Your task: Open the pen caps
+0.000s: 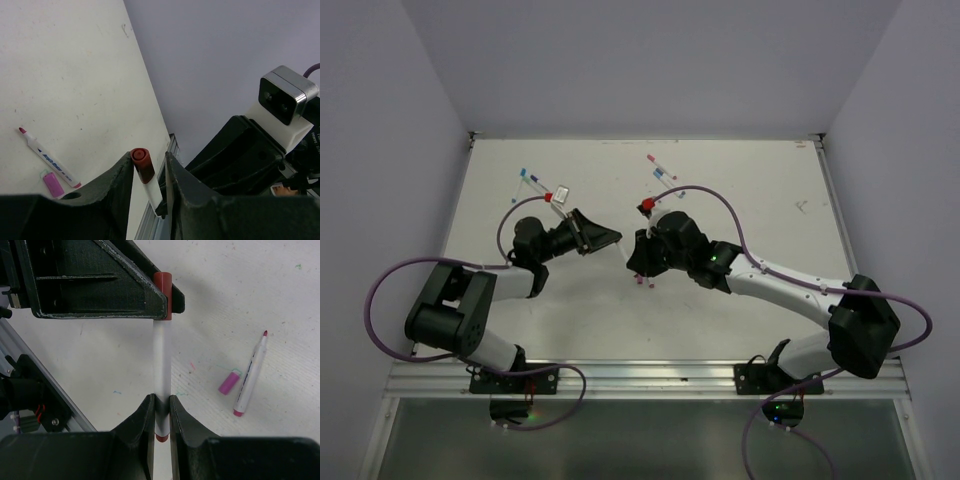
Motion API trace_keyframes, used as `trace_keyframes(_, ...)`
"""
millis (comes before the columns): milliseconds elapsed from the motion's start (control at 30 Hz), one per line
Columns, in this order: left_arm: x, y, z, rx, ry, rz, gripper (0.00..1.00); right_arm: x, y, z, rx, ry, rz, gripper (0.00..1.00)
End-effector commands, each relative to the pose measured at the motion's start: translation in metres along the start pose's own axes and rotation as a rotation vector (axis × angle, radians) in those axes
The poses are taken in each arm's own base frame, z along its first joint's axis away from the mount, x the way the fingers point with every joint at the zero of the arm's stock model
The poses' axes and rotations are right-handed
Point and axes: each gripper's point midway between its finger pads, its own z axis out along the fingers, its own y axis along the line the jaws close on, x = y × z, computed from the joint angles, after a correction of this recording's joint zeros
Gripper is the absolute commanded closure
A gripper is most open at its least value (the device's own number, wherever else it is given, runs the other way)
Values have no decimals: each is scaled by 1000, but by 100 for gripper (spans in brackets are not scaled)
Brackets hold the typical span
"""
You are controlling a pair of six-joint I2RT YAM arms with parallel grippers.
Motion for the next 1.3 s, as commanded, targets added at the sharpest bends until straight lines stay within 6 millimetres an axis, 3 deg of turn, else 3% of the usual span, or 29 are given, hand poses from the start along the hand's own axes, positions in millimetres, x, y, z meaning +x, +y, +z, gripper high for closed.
trace_keyframes(0, -9, -21, 6, 72, -4, 56, 68, -26, 15, -2, -34, -77, -17, 100)
trace_keyframes(67, -10, -21, 6, 72, -9, 57, 73, -26, 17, -2, -40, -76, -21, 100)
trace_keyframes(200, -9, -21, 7, 71, -7, 56, 100, -25, 17, -2, -45, -73, -29, 100)
trace_keyframes(267, -9, -21, 6, 72, -7, 53, 100, -25, 15, 0, -39, -72, -38, 100)
trace_keyframes(300, -8, -22, 5, 75, -9, 54, 100, -25, 15, 1, -36, -71, -42, 86)
trace_keyframes(400, -7, -24, 3, 77, -14, 57, 100, -30, 17, 6, -33, -69, -52, 67)
trace_keyframes(567, -5, -28, 0, 82, -16, 57, 100, -30, 17, 20, -27, -51, -54, 59)
trace_keyframes(600, -5, -30, 0, 85, -19, 61, 100, -30, 17, 22, -32, -47, -52, 63)
trace_keyframes(667, -6, -30, 0, 83, -22, 60, 100, -30, 18, 25, -34, -44, -42, 92)
trace_keyframes(700, -6, -31, -1, 78, -25, 56, 100, -26, 16, 28, -20, -37, -38, 100)
trace_keyframes(767, -14, -31, 1, 59, -58, 54, 100, -17, 12, 32, 14, -13, -44, 100)
trace_keyframes(800, -13, -18, 2, -3, -51, 20, 100, -12, 3, 32, 74, -3, -50, 100)
trace_keyframes(900, -32, 0, 3, -151, -131, -9, 100, 4, 0, 35, 166, 15, -108, 100)
trace_keyframes(933, -44, 6, 2, -205, -197, -9, 100, 5, -10, 35, 239, -2, -141, 100)
trace_keyframes(1000, -64, 2, 1, -249, -264, 41, 100, 14, -9, 33, 330, 0, -213, 100)
trace_keyframes(1033, -68, 19, -3, -350, -291, 16, 100, 18, -20, 33, 412, 15, -248, 100)
trace_keyframes(1167, -89, 20, -7, -422, -365, 37, 100, 29, -24, 34, 491, 26, -273, 100)
trace_keyframes(1267, -93, 17, -11, -422, -402, 24, 100, 33, -24, 34, 510, 26, -272, 100)
